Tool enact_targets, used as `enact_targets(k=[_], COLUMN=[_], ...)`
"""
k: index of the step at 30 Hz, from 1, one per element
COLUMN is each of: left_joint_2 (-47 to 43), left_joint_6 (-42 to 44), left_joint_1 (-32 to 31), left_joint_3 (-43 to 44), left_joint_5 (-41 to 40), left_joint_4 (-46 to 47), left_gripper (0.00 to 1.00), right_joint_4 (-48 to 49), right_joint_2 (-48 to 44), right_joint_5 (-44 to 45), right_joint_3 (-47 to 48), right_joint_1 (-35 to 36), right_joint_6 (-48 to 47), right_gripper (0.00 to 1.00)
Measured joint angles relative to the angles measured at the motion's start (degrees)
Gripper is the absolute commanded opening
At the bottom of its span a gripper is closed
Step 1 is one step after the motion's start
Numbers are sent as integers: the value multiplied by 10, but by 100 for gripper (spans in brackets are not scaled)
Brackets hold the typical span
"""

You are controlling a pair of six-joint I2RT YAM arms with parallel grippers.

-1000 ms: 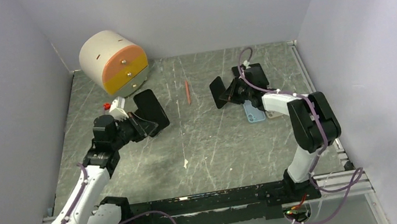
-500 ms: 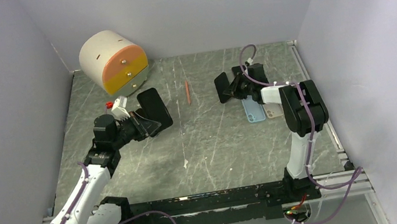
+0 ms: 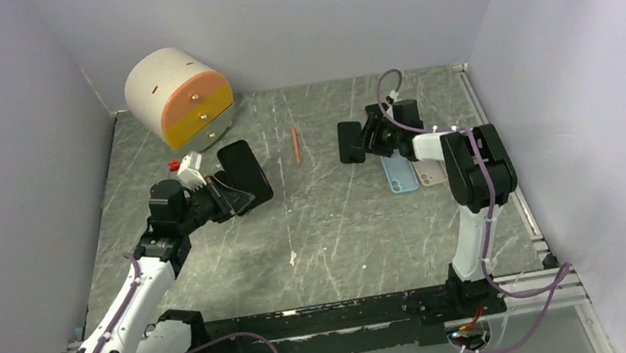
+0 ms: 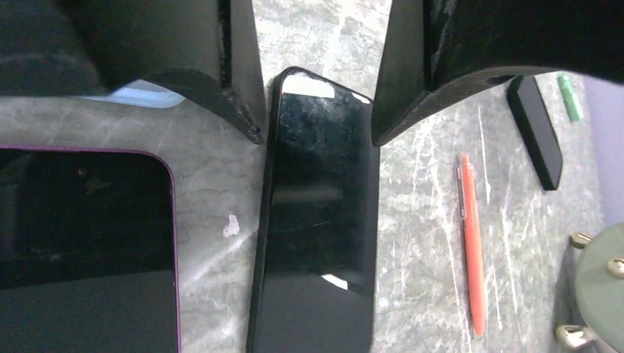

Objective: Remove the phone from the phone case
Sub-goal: Remove the phone from the center of the board.

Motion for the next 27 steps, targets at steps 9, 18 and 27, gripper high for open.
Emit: enact_targets(k=[9, 18, 27], left_joint_2=[4, 7, 7], left_joint_6=[0, 0, 0], left_joint_1=[0, 0, 0], left_joint_3=[0, 1, 6], left_joint_5=[-2, -5, -9], left_joint_4=[-3, -8, -24], left_gripper=[3, 2, 3], right_joint_4=[-90, -188, -263], right_joint_2=[-47, -54, 43], right_joint_5=[90, 268, 382], right_joint_3=[27, 109, 220], right_joint_1=[25, 155, 215], right_joint_6=[-121, -263, -345], right_gripper=[75, 76, 66])
